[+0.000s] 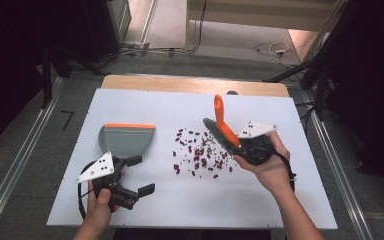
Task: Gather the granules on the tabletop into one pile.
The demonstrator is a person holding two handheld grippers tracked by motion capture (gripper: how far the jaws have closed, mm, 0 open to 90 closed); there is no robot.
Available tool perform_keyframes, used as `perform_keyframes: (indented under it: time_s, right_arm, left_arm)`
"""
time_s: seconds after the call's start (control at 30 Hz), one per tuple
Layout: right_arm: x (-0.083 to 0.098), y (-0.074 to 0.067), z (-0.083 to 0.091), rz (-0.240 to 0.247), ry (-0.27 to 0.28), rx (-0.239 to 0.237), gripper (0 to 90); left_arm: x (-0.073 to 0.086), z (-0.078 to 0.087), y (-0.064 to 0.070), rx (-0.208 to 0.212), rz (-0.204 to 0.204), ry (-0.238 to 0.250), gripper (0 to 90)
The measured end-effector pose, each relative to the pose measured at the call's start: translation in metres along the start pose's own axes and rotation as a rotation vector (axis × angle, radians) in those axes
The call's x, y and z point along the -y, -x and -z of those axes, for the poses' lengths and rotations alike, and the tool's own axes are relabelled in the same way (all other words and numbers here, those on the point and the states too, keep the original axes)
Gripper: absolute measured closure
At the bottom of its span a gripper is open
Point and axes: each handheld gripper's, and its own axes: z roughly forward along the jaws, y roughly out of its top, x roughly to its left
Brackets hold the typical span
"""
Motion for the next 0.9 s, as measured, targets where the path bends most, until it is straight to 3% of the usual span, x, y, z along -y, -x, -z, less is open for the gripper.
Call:
perform_keyframes:
  time_s: [0.1, 0.5, 0.77, 0.9]
  right_arm:
    - [-0.003, 0.007, -0.006, 0.006, -0.014, 0.015, 68.6]
    - [-0.014, 0.044, -0.053, 0.092, -0.179, 0.110, 68.6]
    - [-0.022, 0.054, -0.090, 0.221, -0.335, 0.206, 68.6]
    - [-0.018, 0.054, -0.109, 0.259, -0.422, 0.238, 68.6]
  left_arm:
    - [0.000, 0.001, 0.000, -0.006, 0.001, -0.001, 0.2]
    - [0.006, 0.001, -0.003, -0.030, 0.016, -0.010, 0.2]
    - [0.008, 0.007, -0.005, -0.042, 0.035, -0.001, 0.2]
    - [0.009, 0.009, -0.005, -0.047, 0.036, -0.003, 0.2]
